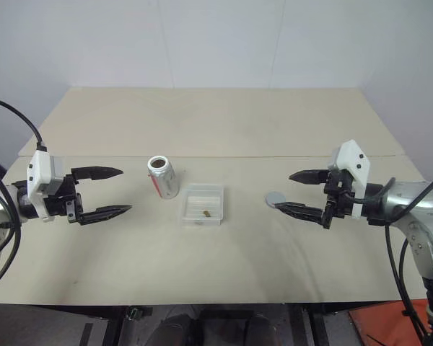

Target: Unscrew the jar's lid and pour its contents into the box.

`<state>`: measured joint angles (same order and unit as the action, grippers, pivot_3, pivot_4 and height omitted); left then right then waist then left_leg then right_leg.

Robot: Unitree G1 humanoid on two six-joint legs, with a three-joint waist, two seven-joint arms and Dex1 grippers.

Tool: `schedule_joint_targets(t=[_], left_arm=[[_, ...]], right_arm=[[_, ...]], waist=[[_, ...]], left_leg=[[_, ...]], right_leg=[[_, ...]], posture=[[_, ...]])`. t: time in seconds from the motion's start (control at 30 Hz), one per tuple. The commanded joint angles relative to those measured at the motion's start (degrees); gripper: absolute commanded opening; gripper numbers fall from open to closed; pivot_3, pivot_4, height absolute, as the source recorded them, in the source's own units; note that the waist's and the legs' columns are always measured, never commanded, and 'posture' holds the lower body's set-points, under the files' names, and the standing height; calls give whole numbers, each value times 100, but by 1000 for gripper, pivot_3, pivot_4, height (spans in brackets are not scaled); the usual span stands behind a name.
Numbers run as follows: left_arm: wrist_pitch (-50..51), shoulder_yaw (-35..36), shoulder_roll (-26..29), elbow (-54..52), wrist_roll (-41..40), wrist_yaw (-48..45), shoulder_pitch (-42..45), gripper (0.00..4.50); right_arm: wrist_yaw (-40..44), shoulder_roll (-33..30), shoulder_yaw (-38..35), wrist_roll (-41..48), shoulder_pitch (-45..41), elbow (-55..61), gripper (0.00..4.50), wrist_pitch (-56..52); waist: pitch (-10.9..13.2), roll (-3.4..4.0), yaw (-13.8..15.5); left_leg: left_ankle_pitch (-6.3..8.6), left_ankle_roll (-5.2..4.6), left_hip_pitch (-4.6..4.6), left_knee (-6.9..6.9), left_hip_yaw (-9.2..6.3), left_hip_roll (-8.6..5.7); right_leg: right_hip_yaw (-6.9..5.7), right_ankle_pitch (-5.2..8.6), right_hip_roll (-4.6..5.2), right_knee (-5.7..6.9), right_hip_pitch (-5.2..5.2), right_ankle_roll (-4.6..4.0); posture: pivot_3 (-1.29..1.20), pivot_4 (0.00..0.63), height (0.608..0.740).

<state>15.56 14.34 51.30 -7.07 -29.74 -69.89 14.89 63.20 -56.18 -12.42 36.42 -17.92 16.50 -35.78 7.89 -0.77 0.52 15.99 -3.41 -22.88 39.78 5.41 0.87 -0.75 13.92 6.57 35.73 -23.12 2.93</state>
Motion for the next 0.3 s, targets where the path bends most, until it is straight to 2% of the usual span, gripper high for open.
schedule_joint_targets(t=[0.03, 0.3], left_arm=[[5, 108, -55, -228, -106, 136, -56, 4462], [144, 145, -105, -441, -190, 264, -186, 4462]], right_arm=[[179, -108, -232, 45, -81, 11, 4500, 231], [229, -158, -230, -79, -111, -108, 4500, 318]], waist=[[0, 0, 1], [0, 0, 1]], left_leg=[[0, 0, 0, 0, 0, 0], [0, 0, 0, 0, 0, 1]], right_leg=[[0, 0, 0, 0, 0, 0], [2, 0, 1, 1, 0, 0]], posture=[[0, 150, 740], [0, 150, 740]])
